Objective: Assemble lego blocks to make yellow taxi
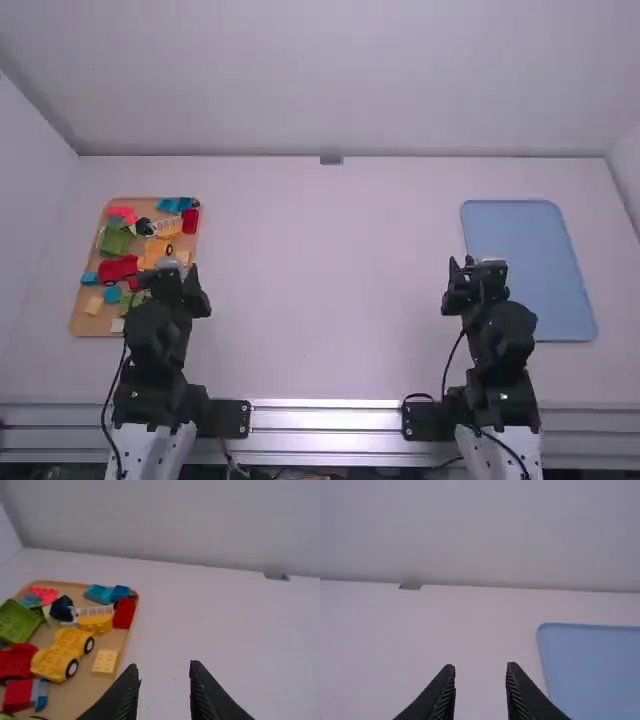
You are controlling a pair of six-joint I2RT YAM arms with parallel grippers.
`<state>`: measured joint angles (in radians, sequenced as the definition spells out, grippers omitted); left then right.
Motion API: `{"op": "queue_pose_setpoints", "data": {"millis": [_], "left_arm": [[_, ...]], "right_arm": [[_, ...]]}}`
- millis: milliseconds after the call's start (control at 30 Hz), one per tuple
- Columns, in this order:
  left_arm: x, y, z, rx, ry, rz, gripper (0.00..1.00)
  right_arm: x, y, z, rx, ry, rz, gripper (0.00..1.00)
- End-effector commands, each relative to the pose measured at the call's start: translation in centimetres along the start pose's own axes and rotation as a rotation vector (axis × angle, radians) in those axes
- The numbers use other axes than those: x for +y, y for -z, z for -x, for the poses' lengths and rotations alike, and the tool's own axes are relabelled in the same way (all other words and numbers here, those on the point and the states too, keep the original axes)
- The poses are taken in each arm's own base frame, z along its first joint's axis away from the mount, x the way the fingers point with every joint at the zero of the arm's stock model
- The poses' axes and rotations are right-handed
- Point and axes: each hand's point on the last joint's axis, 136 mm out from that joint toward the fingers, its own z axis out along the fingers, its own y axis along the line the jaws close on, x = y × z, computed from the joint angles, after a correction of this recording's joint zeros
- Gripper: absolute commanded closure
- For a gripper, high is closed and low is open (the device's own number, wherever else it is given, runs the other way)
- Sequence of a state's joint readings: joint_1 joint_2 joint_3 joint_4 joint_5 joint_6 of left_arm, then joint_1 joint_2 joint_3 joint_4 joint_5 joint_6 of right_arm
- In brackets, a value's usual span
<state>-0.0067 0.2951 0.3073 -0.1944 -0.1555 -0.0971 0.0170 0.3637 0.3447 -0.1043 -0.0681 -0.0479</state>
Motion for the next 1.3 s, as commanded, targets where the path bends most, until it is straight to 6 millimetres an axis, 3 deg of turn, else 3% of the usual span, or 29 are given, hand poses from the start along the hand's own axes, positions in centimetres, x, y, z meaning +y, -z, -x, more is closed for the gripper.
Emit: {"op": "queue_pose_setpoints", "data": {"millis": [0, 233, 500, 767, 933, 1200, 1267], "left_arm": [[0.7, 0.5, 2.3, -0.014, 0.06, 0.051, 0.68], [1.5, 0.7, 4.4, 0.07, 0.106, 0.125, 0.54], [2.7, 1.3, 7.0, 0.163, 0.186, 0.236, 0.38], [4.0, 3.7, 10.7, 0.263, 0.291, 0.373, 0.23], [4.5, 4.3, 13.0, 0.306, 0.301, 0.441, 0.15], [6.2, 3.9, 14.5, 0.401, 0.299, 0.586, 0.07], [7.4, 3.7, 14.9, 0.424, 0.315, 0.648, 0.05]], "right_arm": [[0.3, 0.1, 3.0, -0.026, 0.02, 0.013, 0.68], [0.8, -1.2, 6.6, 0.018, 0.085, 0.019, 0.54], [2.9, -3.5, 10.6, 0.042, 0.236, 0.097, 0.38], [3.8, -6.6, 14.2, 0.066, 0.159, 0.12, 0.23], [3.8, -8.5, 15.0, 0.111, 0.122, 0.119, 0.15], [4.8, -10.7, 16.1, 0.138, 0.148, 0.151, 0.07], [7.8, -10.5, 16.1, 0.109, 0.323, 0.338, 0.05]]}}
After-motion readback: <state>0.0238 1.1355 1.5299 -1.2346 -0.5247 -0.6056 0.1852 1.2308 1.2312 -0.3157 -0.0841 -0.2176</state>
